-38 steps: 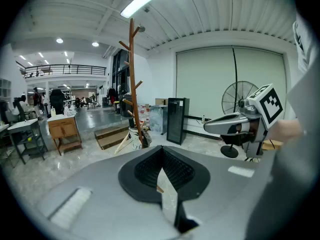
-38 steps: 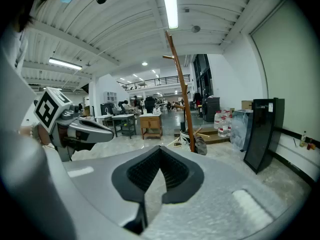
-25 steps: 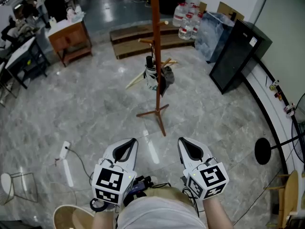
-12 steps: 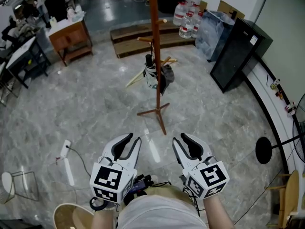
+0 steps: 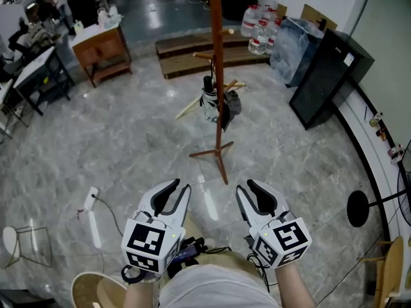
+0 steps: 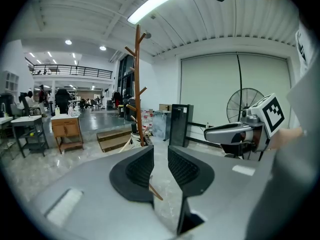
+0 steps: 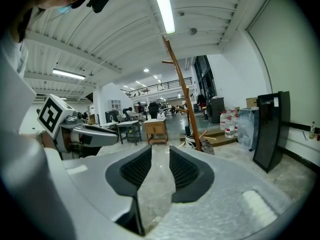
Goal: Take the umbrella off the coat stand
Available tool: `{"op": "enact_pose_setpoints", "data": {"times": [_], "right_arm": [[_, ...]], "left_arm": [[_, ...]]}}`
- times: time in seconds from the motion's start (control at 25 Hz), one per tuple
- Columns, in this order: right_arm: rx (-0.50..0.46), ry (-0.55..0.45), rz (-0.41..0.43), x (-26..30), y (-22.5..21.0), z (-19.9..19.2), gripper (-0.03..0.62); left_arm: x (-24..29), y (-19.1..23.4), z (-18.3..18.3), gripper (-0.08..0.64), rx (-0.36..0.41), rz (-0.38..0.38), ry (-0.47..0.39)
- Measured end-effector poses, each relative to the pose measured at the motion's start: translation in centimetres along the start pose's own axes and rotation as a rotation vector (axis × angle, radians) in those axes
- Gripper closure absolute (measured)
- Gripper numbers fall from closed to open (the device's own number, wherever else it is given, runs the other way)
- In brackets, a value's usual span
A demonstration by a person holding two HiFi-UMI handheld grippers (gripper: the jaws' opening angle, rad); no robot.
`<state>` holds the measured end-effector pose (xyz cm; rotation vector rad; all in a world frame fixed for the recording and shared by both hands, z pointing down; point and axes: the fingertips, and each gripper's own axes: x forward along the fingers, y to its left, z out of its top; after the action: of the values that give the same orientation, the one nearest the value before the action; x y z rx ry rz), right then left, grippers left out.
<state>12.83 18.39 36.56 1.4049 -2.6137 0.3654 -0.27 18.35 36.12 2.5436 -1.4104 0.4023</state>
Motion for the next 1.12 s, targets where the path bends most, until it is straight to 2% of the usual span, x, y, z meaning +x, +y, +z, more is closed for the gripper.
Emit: {"op": "enact_pose_setpoints", "data": {"times": [0.4,1.12], "right_arm": [[0.006,0.006,-0.017,3.8,-1.2,0.9,0.485],[0.025,0.004,-0.114,16.5,-5.6,6.0,0.485]], "left_arm": [[3.2,2.8,1.3,0.472,0.012,-0.028,-0.009],[14.1,13.4,6.9,0.465,0.054,-0.133,-0.015]]}}
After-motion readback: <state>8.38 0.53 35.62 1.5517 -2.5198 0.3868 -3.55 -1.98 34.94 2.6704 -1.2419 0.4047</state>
